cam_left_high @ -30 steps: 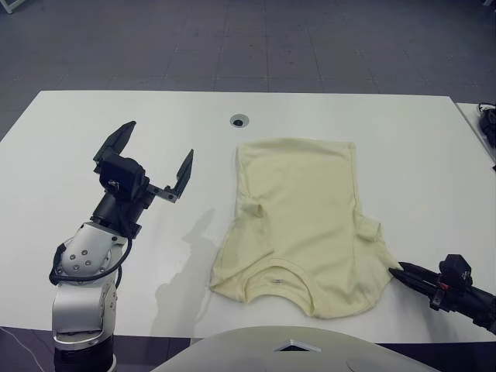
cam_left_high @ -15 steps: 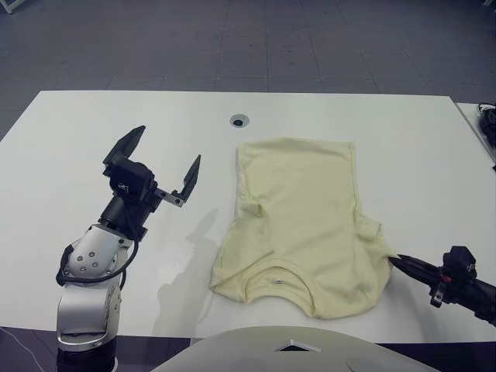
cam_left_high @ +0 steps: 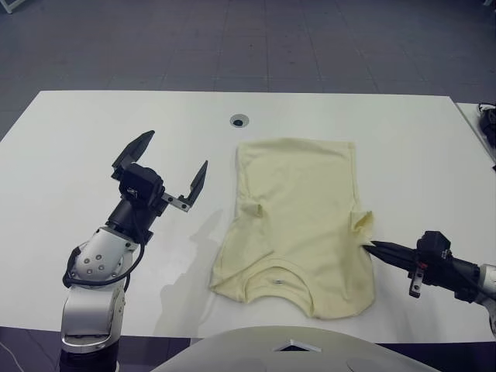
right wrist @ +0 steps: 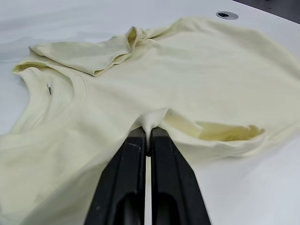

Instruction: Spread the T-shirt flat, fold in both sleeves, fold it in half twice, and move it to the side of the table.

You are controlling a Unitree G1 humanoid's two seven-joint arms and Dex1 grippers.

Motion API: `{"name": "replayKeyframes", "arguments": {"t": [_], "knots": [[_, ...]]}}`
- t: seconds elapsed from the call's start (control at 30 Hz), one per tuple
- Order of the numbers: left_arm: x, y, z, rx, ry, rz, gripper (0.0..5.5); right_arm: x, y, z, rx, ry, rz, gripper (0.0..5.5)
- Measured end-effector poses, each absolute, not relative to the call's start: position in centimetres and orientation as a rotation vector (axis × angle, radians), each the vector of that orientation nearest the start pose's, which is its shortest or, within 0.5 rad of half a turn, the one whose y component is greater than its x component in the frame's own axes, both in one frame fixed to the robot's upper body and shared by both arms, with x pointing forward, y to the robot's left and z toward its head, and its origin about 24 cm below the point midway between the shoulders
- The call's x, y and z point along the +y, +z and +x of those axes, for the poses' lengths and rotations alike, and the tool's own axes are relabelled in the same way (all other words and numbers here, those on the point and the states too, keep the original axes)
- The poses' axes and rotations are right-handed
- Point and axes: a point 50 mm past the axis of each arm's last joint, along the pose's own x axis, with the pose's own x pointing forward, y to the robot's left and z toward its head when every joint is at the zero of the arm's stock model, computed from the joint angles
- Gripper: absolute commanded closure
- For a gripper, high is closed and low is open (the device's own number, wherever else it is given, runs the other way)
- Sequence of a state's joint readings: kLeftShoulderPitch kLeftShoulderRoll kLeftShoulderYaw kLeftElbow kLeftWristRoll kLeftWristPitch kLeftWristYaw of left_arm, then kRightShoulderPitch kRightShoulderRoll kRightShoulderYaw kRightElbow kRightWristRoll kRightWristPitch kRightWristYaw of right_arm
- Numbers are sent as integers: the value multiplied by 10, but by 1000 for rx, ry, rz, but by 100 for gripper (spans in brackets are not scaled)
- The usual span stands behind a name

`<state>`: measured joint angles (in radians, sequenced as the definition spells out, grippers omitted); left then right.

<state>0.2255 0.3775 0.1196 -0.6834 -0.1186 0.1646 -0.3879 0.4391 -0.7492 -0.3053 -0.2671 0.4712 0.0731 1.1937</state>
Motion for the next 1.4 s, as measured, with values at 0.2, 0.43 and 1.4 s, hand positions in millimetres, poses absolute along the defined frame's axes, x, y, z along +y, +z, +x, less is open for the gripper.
{"name": "replayKeyframes", "arguments": {"t": [0.2,0.43,1.4], "knots": [[184,141,191,-236,-400,361,10,-252,82,156,303,1077,-251,546],[181,136,190,-226,-417,359,10,-237,76,161,301,1132,-255,510],[222,118,192,-269,-677,1173,10,-278,102,177,-122,721,-582,31]]}}
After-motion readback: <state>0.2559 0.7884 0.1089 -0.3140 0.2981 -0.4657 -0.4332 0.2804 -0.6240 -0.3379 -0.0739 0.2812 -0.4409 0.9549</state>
